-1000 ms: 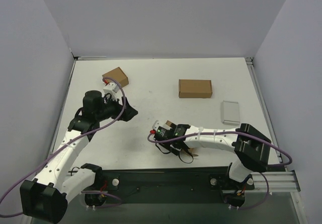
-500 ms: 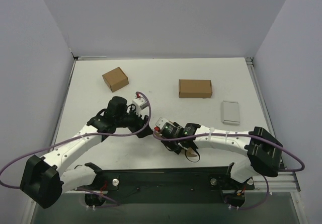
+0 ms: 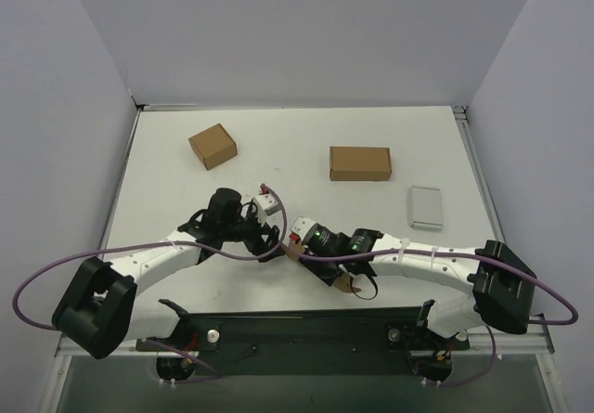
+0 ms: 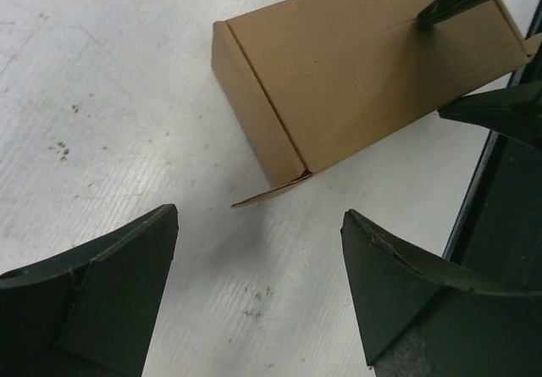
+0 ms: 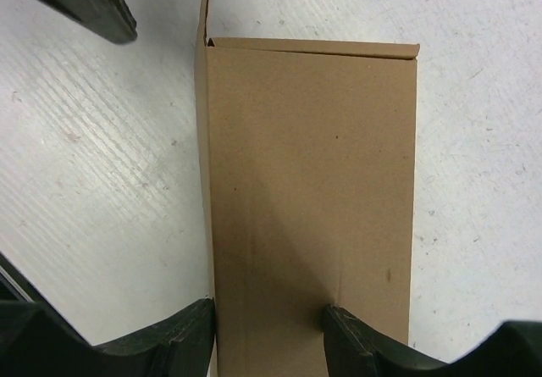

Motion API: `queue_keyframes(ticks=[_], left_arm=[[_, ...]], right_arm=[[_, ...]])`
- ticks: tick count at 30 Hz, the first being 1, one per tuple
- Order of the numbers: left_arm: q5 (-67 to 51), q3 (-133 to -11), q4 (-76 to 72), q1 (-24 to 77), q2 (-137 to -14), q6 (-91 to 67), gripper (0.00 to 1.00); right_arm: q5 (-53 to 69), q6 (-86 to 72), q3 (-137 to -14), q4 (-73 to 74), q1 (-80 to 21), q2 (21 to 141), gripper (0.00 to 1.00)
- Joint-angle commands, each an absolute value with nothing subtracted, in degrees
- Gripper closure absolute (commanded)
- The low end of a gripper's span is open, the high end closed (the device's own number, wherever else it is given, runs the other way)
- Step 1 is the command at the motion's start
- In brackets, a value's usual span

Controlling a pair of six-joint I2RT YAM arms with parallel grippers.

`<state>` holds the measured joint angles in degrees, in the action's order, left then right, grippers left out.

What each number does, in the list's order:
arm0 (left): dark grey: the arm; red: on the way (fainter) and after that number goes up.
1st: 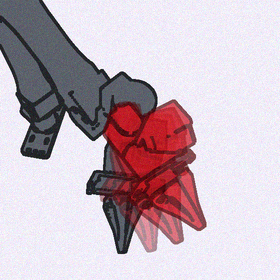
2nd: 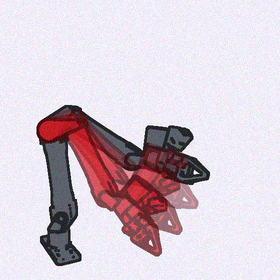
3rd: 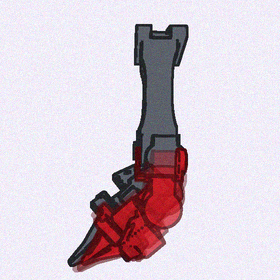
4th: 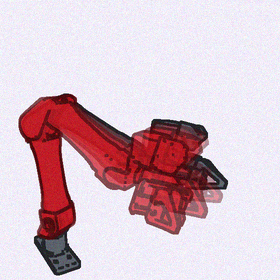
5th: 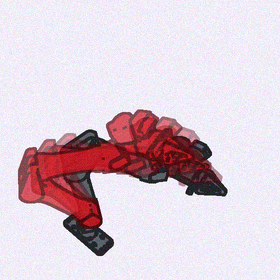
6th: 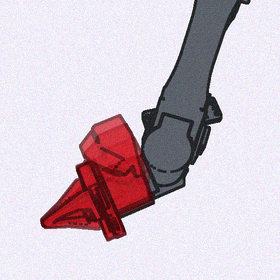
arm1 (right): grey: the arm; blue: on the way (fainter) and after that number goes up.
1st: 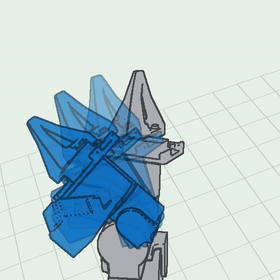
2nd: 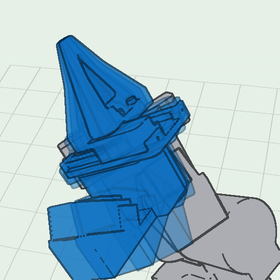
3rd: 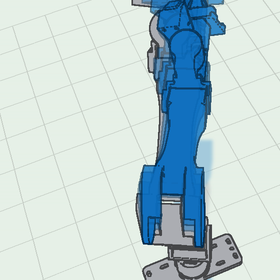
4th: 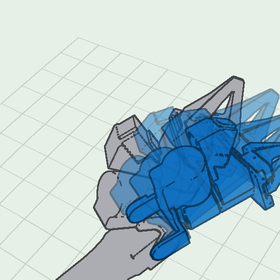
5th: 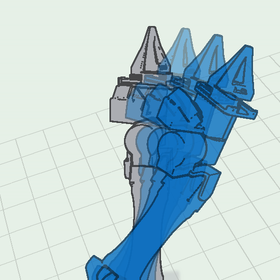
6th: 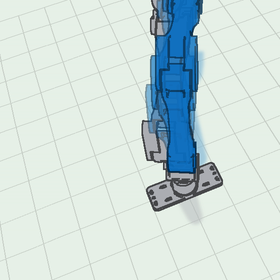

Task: Fold the paper box

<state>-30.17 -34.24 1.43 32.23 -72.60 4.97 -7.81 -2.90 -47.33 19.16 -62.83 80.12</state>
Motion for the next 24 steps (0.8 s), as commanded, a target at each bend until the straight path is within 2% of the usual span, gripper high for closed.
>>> queue_keyframes(ticks=[1,4,13,16,21,24], left_arm=[[-41.0,-31.5,-12.6,30.5,-74.4,4.2,0.12],[-45.2,-31.8,-12.8,30.5,-76.9,3.8,0.11],[-48.0,-32.3,-14.8,31.0,-80.8,1.9,0.11],[-49.3,-33.2,-14.3,31.6,-82.9,1.3,0.15],[-50.3,-34.0,-13.8,31.6,-84.6,0.7,0.31],[-50.2,-34.2,-14.6,31.7,-85.5,0.3,0.37]], right_arm=[[-1.3,-4.0,-45.4,19.6,-62.4,78.1,0.54],[-1.0,-4.0,-45.0,19.2,-62.1,77.5,0.54],[-0.5,-4.0,-44.8,18.8,-61.5,77.3,0.54],[1.1,-4.1,-44.8,18.8,-61.4,77.3,0.54],[1.1,-4.1,-44.8,18.7,-61.2,77.3,0.54],[1.3,-4.1,-44.7,18.7,-61.1,77.1,0.54]])
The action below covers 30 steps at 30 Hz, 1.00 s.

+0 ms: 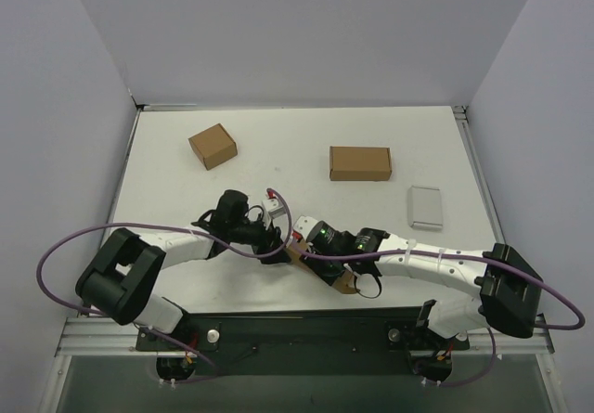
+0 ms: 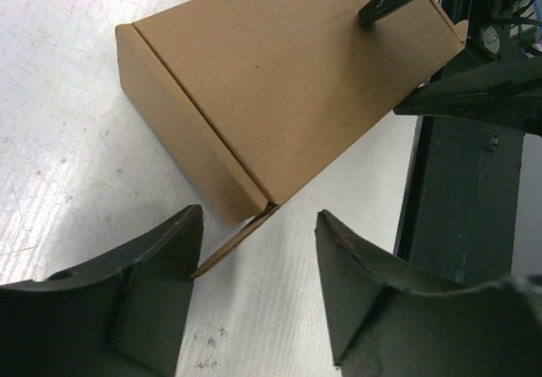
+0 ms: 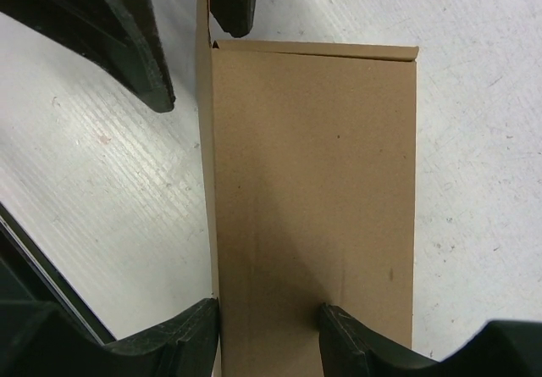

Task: Fold the paper box

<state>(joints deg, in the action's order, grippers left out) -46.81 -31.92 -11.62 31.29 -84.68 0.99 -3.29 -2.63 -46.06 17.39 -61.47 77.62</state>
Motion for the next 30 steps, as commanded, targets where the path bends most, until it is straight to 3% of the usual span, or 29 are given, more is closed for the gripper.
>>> queue_keyframes(ticks=[1,6,16,20,22,30], left_arm=[[-50.2,-34.4,-14.8,31.7,-86.0,0.3,0.39],[-52.0,-34.5,-18.0,31.7,-88.4,-4.1,0.54],[-55.7,-35.6,-20.6,31.5,-90.1,-9.0,0.99],[-58.2,-38.3,-17.4,29.5,-91.1,-14.2,1.0],[-59.6,-39.4,-17.9,27.8,-92.5,-20.6,1.0],[-59.0,-41.3,-13.9,26.7,-90.2,-28.7,1.0]], right_arm=[[1.4,-4.1,-44.7,18.7,-61.1,77.1,0.54],[1.4,-4.1,-44.6,18.7,-61.1,76.9,0.54],[1.3,-4.7,-44.6,18.5,-60.9,75.3,0.49],[0.7,-6.2,-44.5,18.7,-61.0,72.3,0.33],[0.2,-6.7,-44.2,18.7,-61.3,69.7,0.2],[-12.4,-4.5,-43.9,18.0,-67.3,68.7,0.11]])
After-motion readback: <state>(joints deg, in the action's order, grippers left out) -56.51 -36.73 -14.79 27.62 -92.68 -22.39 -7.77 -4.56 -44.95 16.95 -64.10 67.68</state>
